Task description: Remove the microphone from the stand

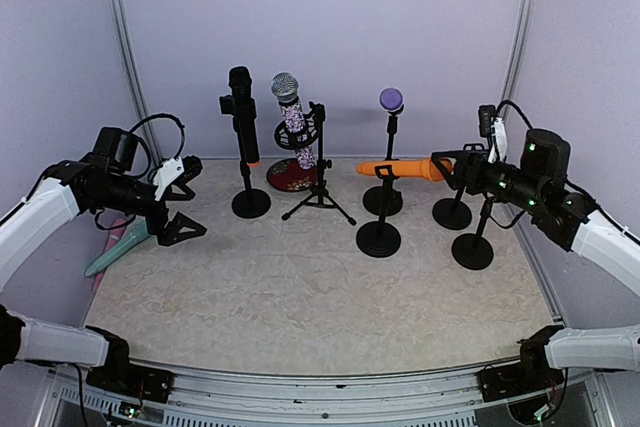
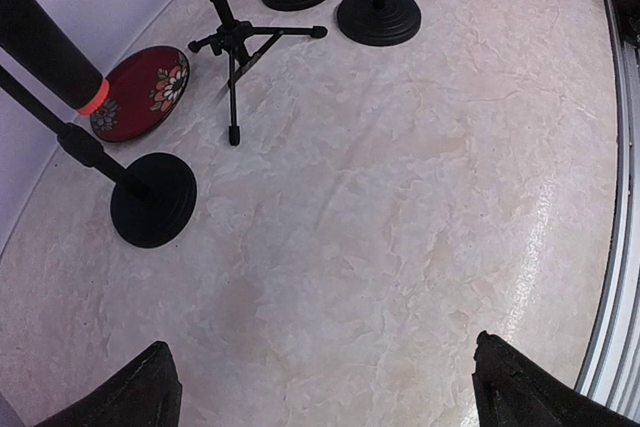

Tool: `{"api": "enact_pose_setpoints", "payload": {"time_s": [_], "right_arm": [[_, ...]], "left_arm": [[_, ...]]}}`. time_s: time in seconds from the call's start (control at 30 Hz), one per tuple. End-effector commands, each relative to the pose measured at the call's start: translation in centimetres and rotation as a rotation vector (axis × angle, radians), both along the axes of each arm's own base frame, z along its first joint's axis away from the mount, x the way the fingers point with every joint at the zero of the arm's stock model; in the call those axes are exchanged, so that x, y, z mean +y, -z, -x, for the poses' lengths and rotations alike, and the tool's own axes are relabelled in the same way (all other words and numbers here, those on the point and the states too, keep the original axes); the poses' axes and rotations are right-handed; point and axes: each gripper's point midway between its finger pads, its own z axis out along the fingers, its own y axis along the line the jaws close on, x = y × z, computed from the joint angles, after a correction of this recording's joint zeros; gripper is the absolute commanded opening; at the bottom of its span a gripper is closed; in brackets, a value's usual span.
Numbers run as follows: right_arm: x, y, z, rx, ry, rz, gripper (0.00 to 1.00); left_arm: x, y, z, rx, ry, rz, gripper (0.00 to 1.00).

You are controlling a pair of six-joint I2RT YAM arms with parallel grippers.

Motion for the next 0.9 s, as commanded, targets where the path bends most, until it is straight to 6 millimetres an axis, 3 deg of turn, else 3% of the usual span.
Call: {"api": "enact_pose_setpoints", "payload": {"time_s": [0.0,0.27,0.4,0.63,0.87], "right_arm": [[-1.9,0.1,-0.4,-0.048,0.101,0.093,0.85],[1.8,1.8,-0.5,-0.045,-0.028,0.092,0.91],[3.1,2.6,-0.9,-0.03,-0.051,0.086,0.9],[5.2,3.6,-2.2,-0.005,-0.035,0.091,0.78],[6.3,3.4,-2.0,-0.032,-0.005,0.095,0.61]], "left_arm": [[-0.1,0.8,0.2,0.03,0.012,-0.017,0.99],[-0.3,1.0,-0.3,0.052,0.0,-0.007,0.99],[-1.4,0.9,0.0,0.061,0.028,0.004,0.99],[-1.9,0.9,-0.7,0.063,0.001,0.022,0.99],[-2.1,1.5,-1.2,0.078,-0.023,0.009,0.99]]}}
